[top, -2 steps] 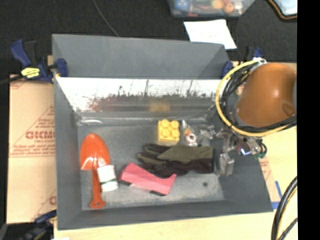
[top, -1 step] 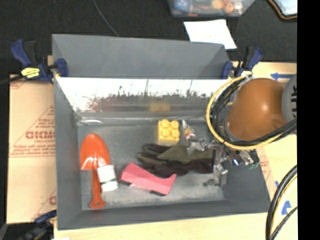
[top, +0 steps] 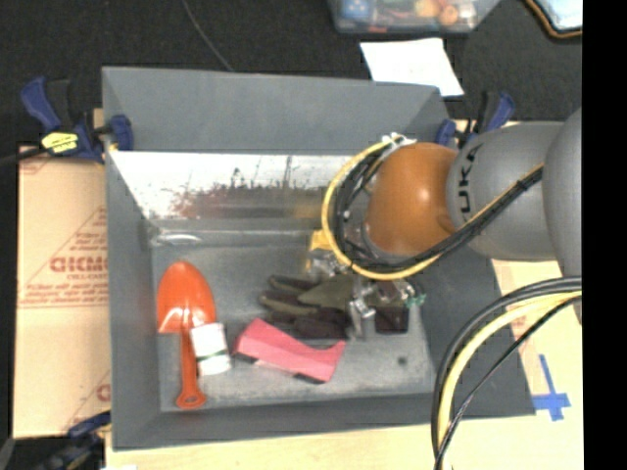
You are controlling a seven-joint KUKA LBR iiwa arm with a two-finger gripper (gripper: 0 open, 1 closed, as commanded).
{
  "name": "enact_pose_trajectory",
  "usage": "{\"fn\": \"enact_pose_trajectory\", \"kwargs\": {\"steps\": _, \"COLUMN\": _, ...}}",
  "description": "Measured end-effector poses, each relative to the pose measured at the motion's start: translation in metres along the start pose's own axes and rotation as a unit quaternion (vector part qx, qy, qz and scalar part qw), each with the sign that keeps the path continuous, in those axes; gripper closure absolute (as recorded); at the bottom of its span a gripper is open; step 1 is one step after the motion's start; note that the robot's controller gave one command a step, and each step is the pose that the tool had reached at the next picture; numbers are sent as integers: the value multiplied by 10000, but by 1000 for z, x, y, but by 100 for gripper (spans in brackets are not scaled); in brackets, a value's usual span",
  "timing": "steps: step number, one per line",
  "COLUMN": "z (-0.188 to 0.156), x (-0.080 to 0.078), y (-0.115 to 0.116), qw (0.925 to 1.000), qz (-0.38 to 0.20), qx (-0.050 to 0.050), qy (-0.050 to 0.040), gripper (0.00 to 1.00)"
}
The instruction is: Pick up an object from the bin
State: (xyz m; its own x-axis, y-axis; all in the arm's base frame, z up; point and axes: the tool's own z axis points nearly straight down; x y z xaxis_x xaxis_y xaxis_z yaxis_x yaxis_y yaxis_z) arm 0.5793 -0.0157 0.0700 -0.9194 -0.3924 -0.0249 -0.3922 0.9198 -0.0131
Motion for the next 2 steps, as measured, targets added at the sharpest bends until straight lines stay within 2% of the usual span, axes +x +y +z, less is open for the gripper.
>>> {"fn": "enact_pose_trajectory", "kwargs": {"steps": 1, "z": -3, "x": 101, "y": 5, "qw": 9986, "qz": 521, "qx": 78, "qy": -66, "gripper": 100}}
{"fn": "enact_pose_trajectory", "kwargs": {"steps": 2, "z": -3, "x": 102, "y": 6, "qw": 9987, "qz": 508, "qx": 77, "qy": -63, "gripper": 0}}
